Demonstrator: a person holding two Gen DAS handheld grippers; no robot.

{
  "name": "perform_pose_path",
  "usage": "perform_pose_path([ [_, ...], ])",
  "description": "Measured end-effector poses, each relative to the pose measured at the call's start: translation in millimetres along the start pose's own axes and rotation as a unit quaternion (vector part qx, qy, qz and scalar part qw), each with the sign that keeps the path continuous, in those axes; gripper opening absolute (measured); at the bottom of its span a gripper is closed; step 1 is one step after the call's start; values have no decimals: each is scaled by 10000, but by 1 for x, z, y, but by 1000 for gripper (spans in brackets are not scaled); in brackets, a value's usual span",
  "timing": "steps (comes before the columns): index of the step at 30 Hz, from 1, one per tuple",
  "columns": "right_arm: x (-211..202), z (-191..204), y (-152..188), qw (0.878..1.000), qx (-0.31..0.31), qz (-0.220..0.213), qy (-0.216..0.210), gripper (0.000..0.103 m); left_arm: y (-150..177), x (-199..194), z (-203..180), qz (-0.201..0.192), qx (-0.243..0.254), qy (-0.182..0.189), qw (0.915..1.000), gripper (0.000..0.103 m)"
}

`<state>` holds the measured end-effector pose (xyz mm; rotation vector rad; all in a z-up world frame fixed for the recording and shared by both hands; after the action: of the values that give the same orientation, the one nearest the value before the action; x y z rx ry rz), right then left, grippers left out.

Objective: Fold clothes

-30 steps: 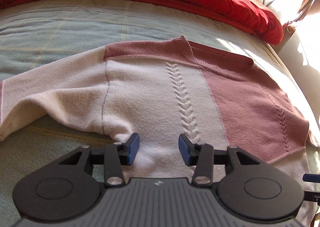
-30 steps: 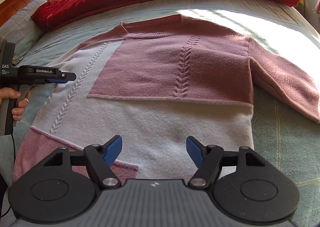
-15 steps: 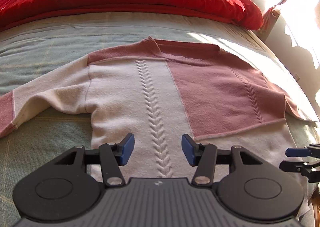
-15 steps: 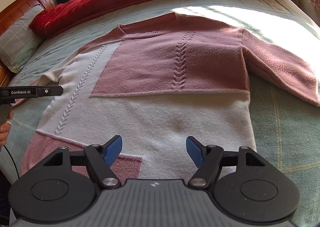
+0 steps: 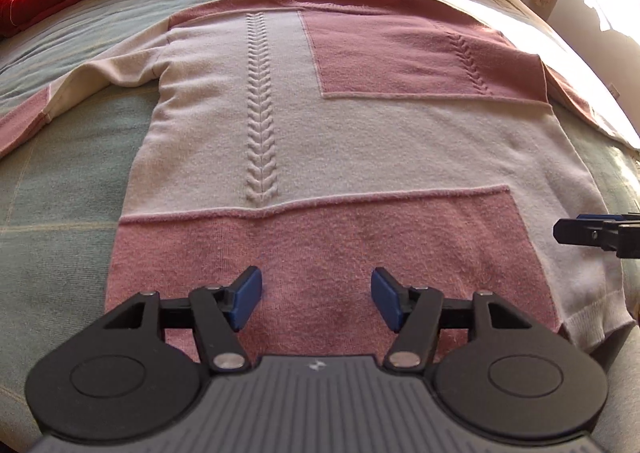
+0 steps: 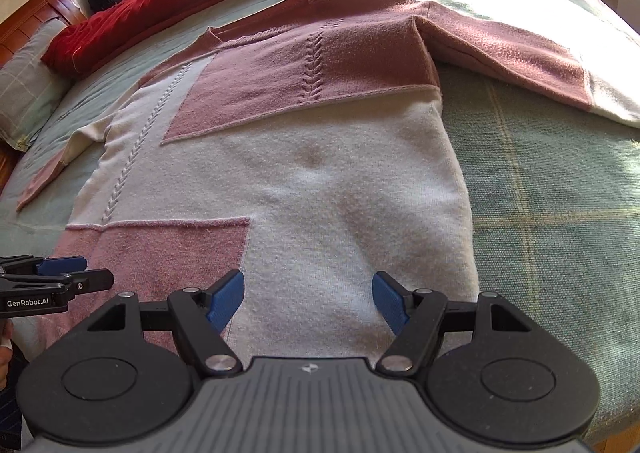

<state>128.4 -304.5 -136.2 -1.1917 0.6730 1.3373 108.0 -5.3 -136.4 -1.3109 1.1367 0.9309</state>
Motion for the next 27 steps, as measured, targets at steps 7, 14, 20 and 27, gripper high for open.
perform_pose_path([
  [7, -47, -13, -23, 9981, -384, -472, -15, 74, -25, -24, -29, -253, 276, 157, 9992, 63],
  [14, -81, -41, -105, 9915, -1036, -667, 409, 72, -68, -19, -82, -324, 831, 241, 9957, 66],
  [20, -66, -68, -184, 9852, -1561, -503, 507, 55, -101, -8, -123, -357, 1464, 136, 9885, 67],
  [27, -15, -97, -258, 9713, -2319, -63, 530, 41, -126, 14, -145, -56, 1833, 761, 9801, 70],
])
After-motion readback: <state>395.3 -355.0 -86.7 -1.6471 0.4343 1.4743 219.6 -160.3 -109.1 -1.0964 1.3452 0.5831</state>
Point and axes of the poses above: each gripper's, at about its wrist camera, not at the fingertips, and x roughly the way its jaws point, z to its left, y to its underside, the point moved 4 cm from there along x, roughly the way its jaws point, and after that the axes turned 14 degrees about z, right-handed, at the moved point
